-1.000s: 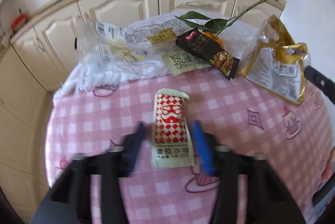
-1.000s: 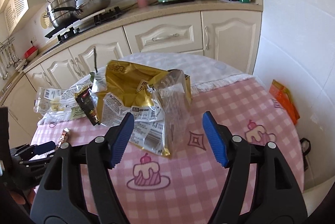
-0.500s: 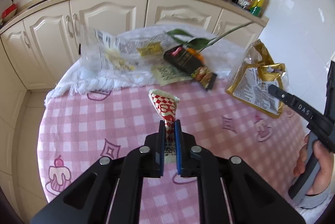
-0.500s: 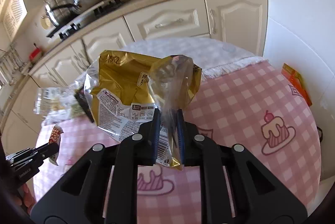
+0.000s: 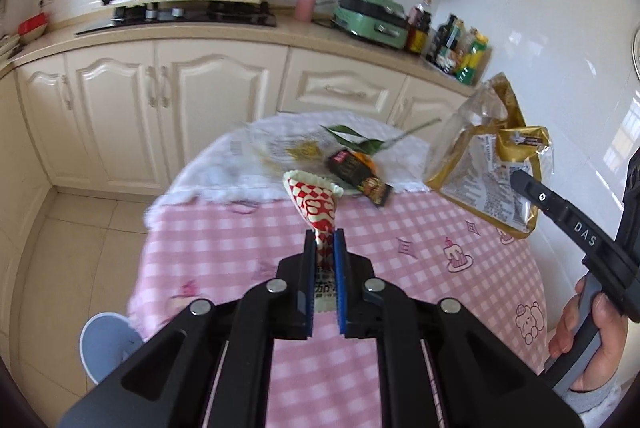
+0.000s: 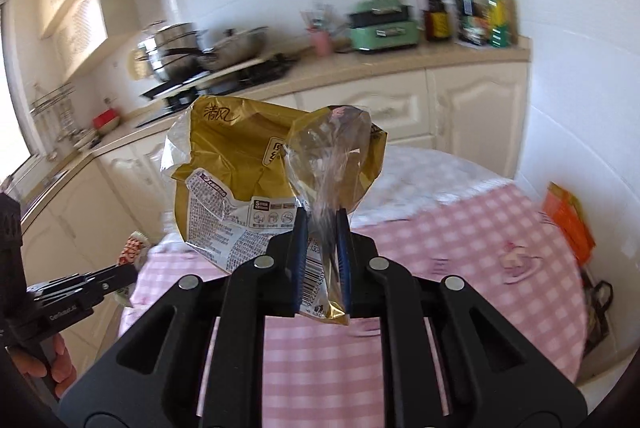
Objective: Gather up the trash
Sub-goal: 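Carry the wrapper and gold bag over the bucket with both tools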
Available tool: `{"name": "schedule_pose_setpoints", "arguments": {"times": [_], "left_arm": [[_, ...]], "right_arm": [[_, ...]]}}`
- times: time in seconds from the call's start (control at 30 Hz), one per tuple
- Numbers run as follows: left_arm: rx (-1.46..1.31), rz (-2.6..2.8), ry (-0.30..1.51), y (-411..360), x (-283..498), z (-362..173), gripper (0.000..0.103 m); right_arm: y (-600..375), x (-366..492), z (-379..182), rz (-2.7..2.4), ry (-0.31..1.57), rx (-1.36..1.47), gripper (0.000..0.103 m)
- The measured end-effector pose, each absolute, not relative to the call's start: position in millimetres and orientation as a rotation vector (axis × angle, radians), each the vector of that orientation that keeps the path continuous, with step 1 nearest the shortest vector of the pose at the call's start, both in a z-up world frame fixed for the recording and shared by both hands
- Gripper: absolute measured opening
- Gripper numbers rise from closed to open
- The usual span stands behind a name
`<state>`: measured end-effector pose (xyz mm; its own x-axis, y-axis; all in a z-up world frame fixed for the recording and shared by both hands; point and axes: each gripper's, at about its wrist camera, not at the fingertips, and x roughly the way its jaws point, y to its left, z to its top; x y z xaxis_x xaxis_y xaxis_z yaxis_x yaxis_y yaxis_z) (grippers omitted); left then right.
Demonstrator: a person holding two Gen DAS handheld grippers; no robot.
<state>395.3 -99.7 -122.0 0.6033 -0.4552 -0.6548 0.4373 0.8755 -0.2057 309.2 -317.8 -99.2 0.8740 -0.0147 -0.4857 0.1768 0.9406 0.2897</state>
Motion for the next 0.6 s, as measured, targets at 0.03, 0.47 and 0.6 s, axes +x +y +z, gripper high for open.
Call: {"name": "schedule_pose_setpoints", "arguments": {"times": [0.03,0.47,0.6], "left_arm": [[-0.035,-0.505,0.757,-88.9,392.7,-119.9,0.008],[-0.182,-0.252,0.734,98.3,365.2,-134.4,0.008],[-0.253,-0.139,0.798,165.8,369.0,-166.8,0.008]], "right_arm": [[-301.1,313.2,-96.3,-0.077,0.501,0.317,0.014],[-81.7,374.8,-113.1,0.249,0.606,0.176,0.014],[-5.8,393.8,-138.0,0.346,0.669,0.116,0.014]]}}
